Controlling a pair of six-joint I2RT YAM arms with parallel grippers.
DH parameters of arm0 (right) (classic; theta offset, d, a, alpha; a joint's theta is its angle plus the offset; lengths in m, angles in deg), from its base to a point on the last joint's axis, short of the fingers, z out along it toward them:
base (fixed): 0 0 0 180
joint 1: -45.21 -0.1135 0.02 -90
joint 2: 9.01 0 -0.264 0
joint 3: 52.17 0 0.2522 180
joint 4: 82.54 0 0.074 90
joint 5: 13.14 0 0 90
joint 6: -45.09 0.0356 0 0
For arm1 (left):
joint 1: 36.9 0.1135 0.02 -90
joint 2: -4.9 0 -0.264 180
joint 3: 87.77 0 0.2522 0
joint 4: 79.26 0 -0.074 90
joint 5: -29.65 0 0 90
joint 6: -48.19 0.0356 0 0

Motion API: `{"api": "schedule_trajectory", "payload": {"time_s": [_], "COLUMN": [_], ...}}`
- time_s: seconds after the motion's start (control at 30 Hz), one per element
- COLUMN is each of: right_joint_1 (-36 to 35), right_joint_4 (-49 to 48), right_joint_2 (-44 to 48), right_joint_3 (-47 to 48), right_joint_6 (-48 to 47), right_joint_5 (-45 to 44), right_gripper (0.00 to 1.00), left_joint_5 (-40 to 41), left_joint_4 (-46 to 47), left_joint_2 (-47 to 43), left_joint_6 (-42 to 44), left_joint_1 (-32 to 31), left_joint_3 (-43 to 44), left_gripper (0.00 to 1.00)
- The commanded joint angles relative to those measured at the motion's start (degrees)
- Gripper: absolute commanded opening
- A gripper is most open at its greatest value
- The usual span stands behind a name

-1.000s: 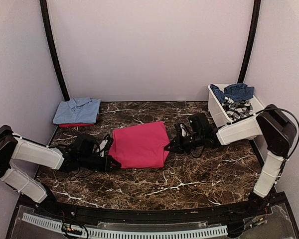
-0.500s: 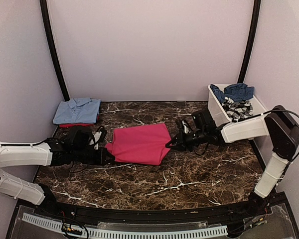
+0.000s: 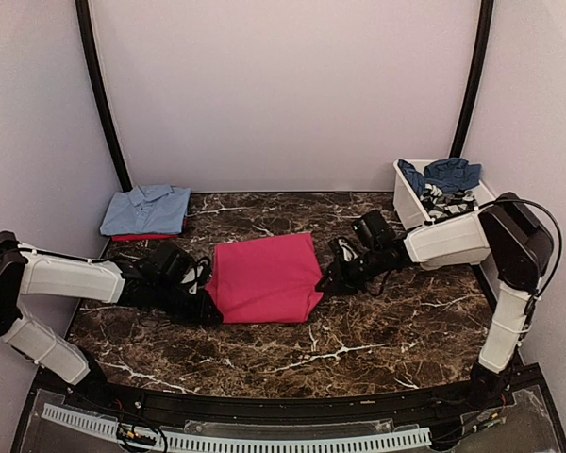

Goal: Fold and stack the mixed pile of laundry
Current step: Smooth out the square-folded trousers at the center of the board.

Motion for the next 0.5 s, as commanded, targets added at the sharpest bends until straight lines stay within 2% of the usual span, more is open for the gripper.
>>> {"api": "schedule_trajectory", "payload": {"time_s": [0.0, 0.07, 0.13, 0.23, 0.37, 0.47], "right_joint_1": [2.33, 2.33, 2.39, 2.33, 2.19, 2.0], "right_joint_4": [11.21, 14.62, 17.05, 18.86, 11.88, 5.2], "right_joint_2": [-0.8, 1.17, 4.5, 7.96, 9.95, 5.88], "right_joint_3": [5.46, 7.45, 9.45, 12.13, 12.88, 16.03], "right_joint_6": [-9.3, -11.34, -12.95, -14.49, -11.95, -7.54], "right_joint_5": [-7.82, -11.15, -12.87, -12.8, -4.82, 2.4], "right_gripper": [0.41, 0.53, 0.6, 0.66, 0.73, 0.74], "left_joint_5": [-0.03, -1.4, -1.53, -0.81, -5.09, -11.21], "left_joint_4": [-9.95, -10.16, -10.48, -11.2, -4.51, 4.28], "left_joint_2": [-2.49, -6.9, -14.08, -18.04, -13.34, -2.87], "left_joint_6": [-2.48, -2.6, -2.4, -1.38, -1.03, -1.36], "left_joint_1": [0.96, 0.97, 0.97, 1.48, 1.66, 1.69], "left_joint_3": [2.33, 2.55, 3.74, 6.48, 11.58, 16.11], "left_gripper": [0.34, 0.47, 0.53, 0.59, 0.64, 0.66]}}
